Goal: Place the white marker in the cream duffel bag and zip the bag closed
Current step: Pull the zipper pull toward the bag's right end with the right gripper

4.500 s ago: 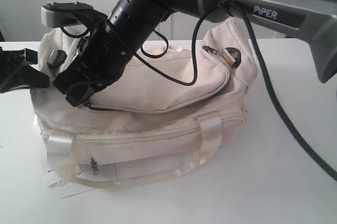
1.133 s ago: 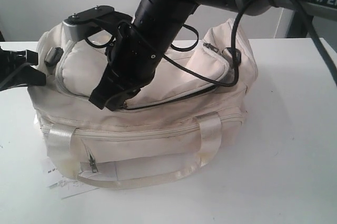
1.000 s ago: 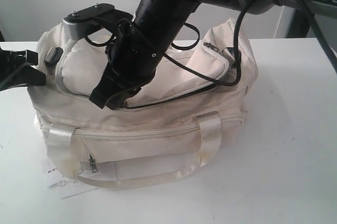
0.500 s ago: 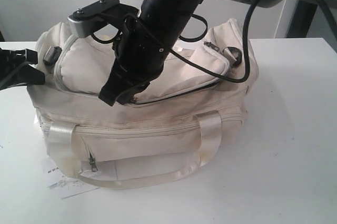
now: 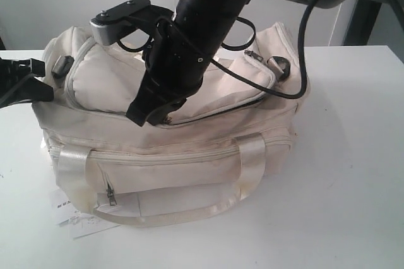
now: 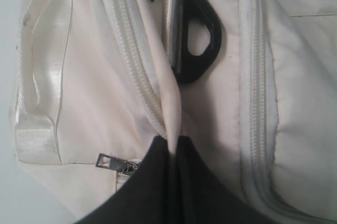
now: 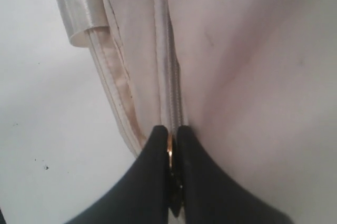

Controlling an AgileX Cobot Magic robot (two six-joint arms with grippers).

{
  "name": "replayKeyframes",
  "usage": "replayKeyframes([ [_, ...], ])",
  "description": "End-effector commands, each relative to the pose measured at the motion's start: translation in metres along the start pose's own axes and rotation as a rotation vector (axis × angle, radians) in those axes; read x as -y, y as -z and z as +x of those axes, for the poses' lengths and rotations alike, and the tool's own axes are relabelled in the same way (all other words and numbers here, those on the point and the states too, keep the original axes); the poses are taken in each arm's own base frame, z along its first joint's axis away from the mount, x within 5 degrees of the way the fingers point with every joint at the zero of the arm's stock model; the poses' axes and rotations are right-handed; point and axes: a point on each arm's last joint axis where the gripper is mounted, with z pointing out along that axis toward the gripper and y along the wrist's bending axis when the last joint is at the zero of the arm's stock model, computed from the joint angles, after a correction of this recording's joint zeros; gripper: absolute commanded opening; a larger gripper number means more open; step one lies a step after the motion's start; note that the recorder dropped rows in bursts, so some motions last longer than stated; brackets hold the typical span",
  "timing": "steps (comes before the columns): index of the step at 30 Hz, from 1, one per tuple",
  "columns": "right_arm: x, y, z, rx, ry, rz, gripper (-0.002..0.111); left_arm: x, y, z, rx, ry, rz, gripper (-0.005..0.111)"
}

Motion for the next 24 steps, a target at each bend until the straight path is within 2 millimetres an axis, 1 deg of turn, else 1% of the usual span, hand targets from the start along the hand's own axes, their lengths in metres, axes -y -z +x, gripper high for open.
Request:
replayKeyframes([
  [1,0.003,0.010,0.018,-0.088,-0.017,-0.005,0.000,-0.009,0.003,-0.007,0.071,-0.003,-0.078,0.000],
  [9,0.005,0.007,0.026,-0.113,-0.026,-0.003,0.000,-0.009,0.003,-0.007,0.069,-0.007,-0.080,0.000],
  [24,0.012,0.008,0.029,-0.139,-0.013,0.042,0.000,-0.009,0.003,-0.007,0.068,-0.008,-0.081,0.000],
])
